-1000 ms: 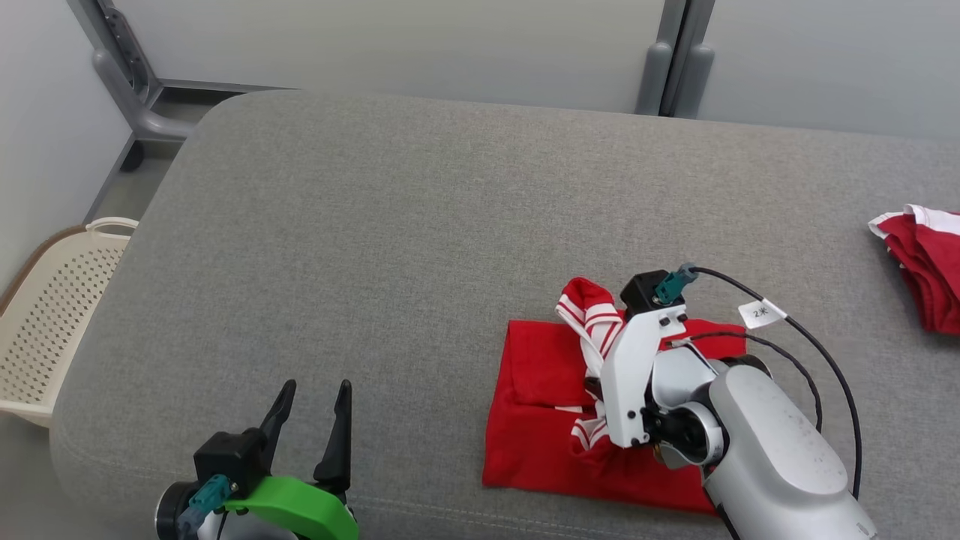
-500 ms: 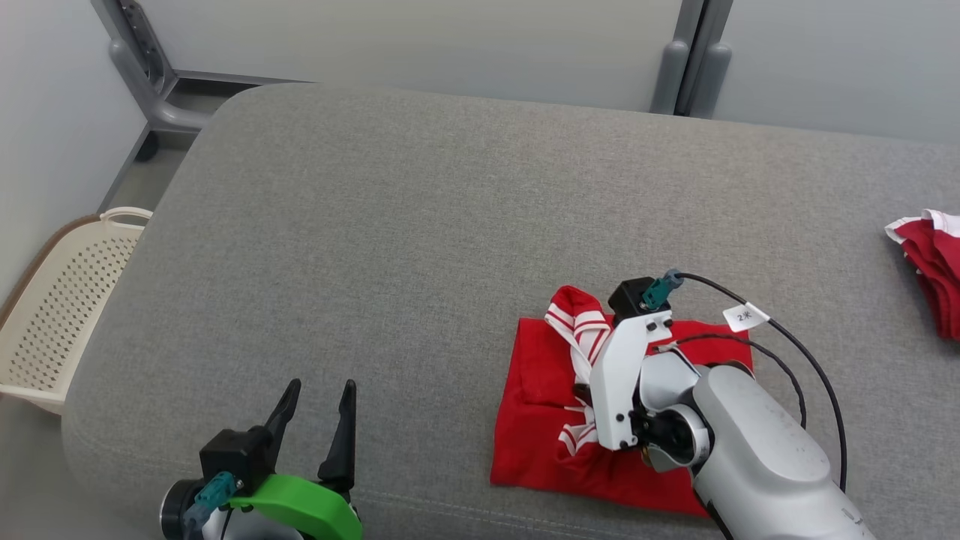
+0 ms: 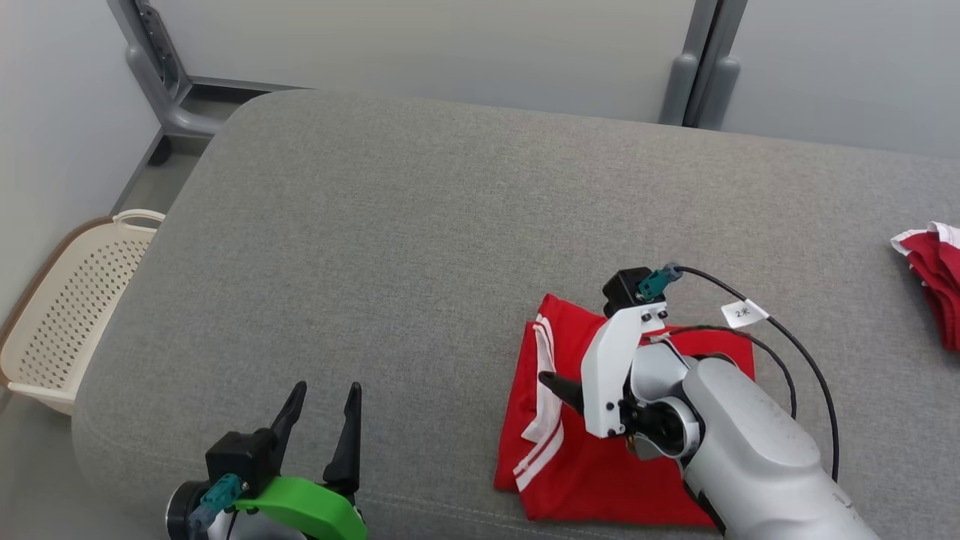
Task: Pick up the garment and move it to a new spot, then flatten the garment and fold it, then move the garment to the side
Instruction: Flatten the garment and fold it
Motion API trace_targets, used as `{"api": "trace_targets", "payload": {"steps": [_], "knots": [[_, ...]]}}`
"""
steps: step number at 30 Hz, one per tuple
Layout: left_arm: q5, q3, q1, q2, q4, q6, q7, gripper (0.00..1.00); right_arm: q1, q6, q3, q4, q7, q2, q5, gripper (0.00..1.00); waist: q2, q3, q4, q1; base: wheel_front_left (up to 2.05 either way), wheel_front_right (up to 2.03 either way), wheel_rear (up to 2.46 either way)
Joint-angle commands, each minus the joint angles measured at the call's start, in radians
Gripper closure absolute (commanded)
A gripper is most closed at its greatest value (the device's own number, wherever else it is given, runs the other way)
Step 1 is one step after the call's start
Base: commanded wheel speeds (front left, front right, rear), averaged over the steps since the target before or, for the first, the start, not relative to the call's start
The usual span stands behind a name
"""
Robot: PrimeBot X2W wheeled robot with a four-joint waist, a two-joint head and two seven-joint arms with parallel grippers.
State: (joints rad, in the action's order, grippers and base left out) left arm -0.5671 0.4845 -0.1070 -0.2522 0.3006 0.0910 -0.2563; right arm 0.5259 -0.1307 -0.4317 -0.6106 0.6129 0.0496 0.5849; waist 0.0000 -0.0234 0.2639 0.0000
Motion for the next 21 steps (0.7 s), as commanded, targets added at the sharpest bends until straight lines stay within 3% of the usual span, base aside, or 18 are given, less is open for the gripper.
{"api": "trace_targets", "payload": {"steps": [1, 10, 16, 21], "knots": [[-0.002, -0.002, 0.006, -0.003, 0.004, -0.003, -0.003, 0.00, 0.018, 0.000, -0.005, -0.006, -0.021, 0.002, 0.018, 0.00, 0.0000, 0.006, -0.003, 0.0000, 0.00, 0.00, 0.00], [-0.006, -0.004, 0.022, -0.012, -0.002, 0.004, -0.005, 0.00, 0.063, 0.000, 0.083, -0.055, -0.154, 0.003, -0.037, 0.00, 0.0000, 0.026, -0.023, 0.0000, 0.00, 0.00, 0.00], [-0.008, -0.002, 0.034, -0.017, -0.008, 0.007, -0.006, 0.00, 0.043, 0.000, 0.221, -0.071, -0.171, 0.003, -0.190, 0.00, 0.0000, 0.037, -0.042, 0.0000, 0.00, 0.00, 0.00], [-0.010, -0.007, 0.038, -0.019, -0.015, 0.014, -0.006, 0.00, -0.018, 0.000, 0.361, 0.005, -0.133, 0.003, -0.313, 0.00, 0.0000, 0.041, -0.062, 0.0000, 0.00, 0.00, 0.00]]}}
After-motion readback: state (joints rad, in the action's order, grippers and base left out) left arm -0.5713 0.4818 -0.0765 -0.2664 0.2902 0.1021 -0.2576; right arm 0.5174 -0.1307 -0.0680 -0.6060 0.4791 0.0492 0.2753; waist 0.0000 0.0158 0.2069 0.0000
